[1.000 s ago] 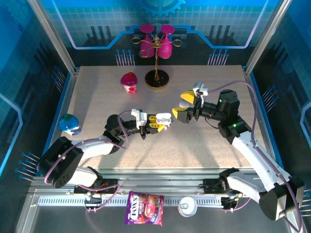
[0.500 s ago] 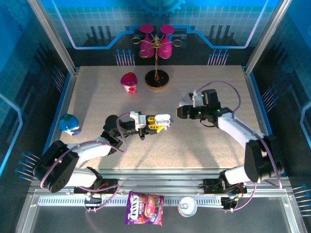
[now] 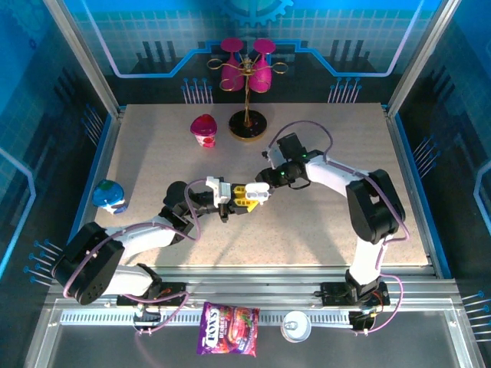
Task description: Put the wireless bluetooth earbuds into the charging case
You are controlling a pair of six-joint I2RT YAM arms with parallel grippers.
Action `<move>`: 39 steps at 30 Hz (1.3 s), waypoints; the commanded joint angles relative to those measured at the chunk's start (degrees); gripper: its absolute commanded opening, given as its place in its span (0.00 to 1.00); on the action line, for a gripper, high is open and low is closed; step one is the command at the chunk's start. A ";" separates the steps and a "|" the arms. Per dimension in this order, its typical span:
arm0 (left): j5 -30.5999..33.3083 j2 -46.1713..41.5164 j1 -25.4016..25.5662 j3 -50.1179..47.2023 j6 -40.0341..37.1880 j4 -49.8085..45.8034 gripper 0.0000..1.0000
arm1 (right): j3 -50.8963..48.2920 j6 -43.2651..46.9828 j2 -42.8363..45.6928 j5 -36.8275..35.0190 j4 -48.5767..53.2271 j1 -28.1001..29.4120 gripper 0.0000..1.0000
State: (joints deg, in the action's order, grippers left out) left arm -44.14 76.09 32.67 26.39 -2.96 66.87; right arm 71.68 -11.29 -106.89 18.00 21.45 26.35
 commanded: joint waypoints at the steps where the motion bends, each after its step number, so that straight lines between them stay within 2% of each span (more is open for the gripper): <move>1: -2.29 -1.56 -0.26 -0.07 0.43 0.27 0.05 | 2.17 1.96 -3.72 1.25 2.89 1.31 0.53; 10: -3.14 -0.73 -0.26 0.15 0.24 0.36 0.03 | -1.02 0.13 -7.19 1.66 -0.70 2.28 0.53; 17: -3.39 0.34 -0.24 0.56 0.68 1.05 0.04 | -6.29 -0.24 -2.98 2.13 -0.56 2.57 0.51; 25: -3.50 1.07 -0.29 0.83 1.57 2.17 0.03 | -9.40 -0.49 1.84 2.04 0.15 2.74 0.41; 39: -3.43 0.37 -0.23 0.41 1.47 1.43 0.03 | -3.23 3.43 -2.22 -3.21 6.76 3.44 0.37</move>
State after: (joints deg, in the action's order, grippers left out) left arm -46.37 76.99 32.67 26.41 -1.45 66.32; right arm 66.76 -9.91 -107.79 16.19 24.45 28.62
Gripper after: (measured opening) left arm 0.206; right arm 0.368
